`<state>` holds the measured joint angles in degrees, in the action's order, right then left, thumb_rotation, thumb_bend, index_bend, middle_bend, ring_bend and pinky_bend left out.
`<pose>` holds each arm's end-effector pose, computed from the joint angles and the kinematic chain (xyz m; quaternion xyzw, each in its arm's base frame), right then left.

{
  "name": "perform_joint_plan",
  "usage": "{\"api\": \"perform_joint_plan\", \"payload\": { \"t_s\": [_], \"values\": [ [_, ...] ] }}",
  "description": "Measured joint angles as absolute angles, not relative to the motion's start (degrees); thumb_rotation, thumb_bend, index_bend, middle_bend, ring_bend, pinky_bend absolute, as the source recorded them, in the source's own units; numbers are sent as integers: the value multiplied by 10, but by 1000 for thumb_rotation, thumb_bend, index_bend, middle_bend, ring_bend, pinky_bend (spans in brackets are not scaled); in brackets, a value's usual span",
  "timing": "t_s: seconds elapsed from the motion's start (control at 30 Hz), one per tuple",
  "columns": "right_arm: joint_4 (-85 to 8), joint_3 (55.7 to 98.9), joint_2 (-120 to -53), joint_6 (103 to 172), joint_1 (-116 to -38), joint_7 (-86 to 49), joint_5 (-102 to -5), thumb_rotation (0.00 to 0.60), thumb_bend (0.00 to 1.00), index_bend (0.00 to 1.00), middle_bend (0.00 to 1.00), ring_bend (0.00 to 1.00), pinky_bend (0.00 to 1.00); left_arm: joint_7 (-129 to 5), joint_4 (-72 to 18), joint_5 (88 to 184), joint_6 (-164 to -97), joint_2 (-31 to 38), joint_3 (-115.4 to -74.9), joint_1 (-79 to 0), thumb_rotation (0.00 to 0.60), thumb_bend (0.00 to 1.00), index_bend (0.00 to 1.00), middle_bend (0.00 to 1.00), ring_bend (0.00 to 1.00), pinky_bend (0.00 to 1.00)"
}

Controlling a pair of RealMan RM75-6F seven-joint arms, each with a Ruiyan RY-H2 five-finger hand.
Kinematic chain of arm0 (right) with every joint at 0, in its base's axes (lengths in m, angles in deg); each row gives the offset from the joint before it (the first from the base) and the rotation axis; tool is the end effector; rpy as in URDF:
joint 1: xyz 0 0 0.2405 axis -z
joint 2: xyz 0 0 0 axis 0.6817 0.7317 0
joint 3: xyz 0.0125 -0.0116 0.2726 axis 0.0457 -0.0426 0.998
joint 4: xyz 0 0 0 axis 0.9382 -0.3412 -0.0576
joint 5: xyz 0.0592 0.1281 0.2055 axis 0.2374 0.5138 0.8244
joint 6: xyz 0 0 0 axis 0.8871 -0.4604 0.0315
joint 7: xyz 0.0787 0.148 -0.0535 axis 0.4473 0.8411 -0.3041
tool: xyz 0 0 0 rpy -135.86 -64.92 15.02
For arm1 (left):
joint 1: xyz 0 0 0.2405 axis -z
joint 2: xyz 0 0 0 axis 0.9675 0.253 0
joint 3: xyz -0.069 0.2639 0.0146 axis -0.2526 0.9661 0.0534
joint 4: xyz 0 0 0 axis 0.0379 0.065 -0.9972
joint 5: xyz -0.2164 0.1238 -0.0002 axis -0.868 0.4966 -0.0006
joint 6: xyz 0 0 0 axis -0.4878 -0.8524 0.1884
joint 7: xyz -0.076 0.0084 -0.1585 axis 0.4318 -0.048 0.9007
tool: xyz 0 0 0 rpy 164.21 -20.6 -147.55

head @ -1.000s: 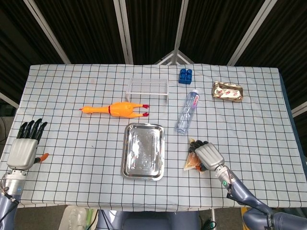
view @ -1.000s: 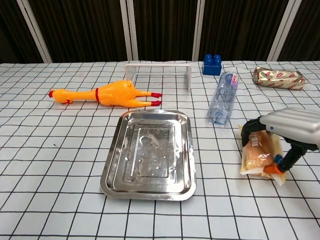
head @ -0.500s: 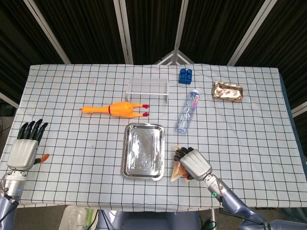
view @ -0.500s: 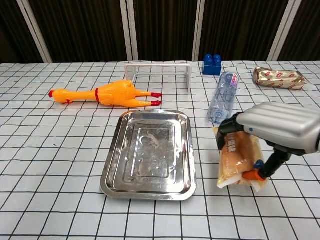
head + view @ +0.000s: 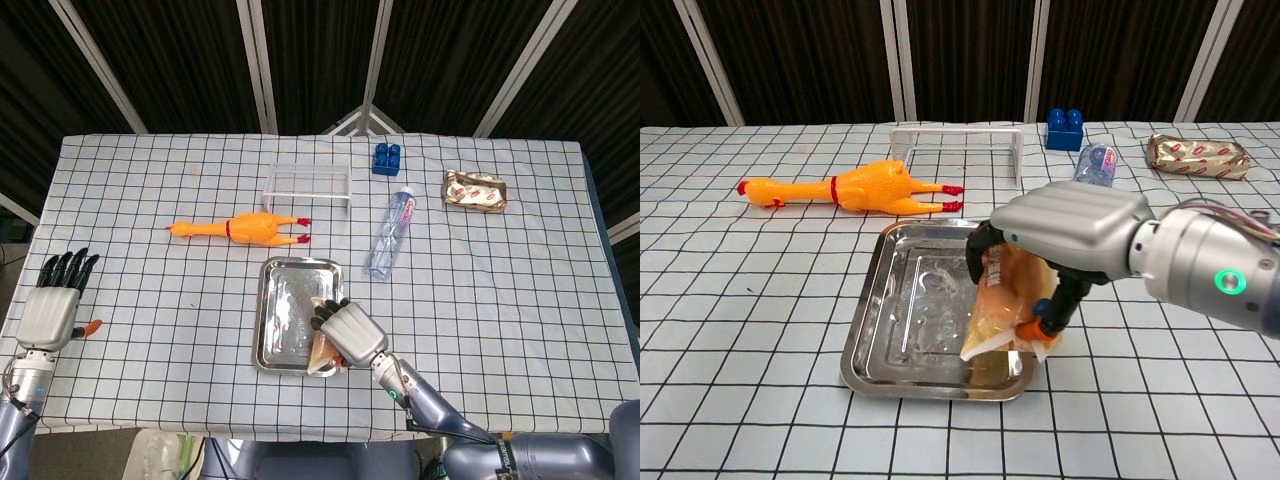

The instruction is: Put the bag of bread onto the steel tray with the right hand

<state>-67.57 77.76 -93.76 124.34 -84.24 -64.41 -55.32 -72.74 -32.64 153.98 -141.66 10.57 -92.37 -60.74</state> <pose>-0.0611 -0.3048 -0.0949 0.8345 -0.2780 0.3488 0.3234 -0.3542 0.2917 0.0691 -0.6469 -0.3379 -0.3159 0.6063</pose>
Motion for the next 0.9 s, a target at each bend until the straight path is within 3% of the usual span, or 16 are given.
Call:
{"api": "perform_joint_plan", "payload": {
  "t_s": [0.13,0.2,0.27,0.33,0.4,0.47,0.63,0.9],
  "values": [
    [-660,797,-964,1238,-882,-663,-505,600,301,387,439,359,672,-726,-324,1533,-1411,105,-926,-605,600,19,0,0,0,0],
    [-650,800,-972,1236,-893,-668,-492,600,301,328,425,354,672,-724,-323,1528,-1408,106,-927,-605,600,19,0,0,0,0],
    [-640,801,-980,1235,-902,-669,-480,600,301,113,309,268,643,-722,-323,1525,-1406,107,-929,-604,600,19,0,0,0,0],
    [-633,799,-986,1239,-908,-667,-473,600,301,5,164,130,562,-721,-322,1522,-1403,107,-930,-603,600,19,0,0,0,0],
    [-632,797,-989,1244,-909,-662,-471,600,300,0,51,27,473,-723,-322,1521,-1401,106,-929,-602,600,19,0,0,0,0],
    [-633,794,-989,1254,-909,-658,-471,600,299,0,2,0,385,-724,-322,1522,-1401,105,-927,-602,600,19,0,0,0,0],
    [-651,783,-977,1291,-906,-674,-471,600,260,0,0,0,275,-727,-325,1523,-1403,105,-925,-602,600,19,0,0,0,0],
    [-728,755,-933,1363,-884,-701,-478,600,207,0,0,0,207,-730,-333,1533,-1409,106,-919,-603,600,19,0,0,0,0]
  ]
}}
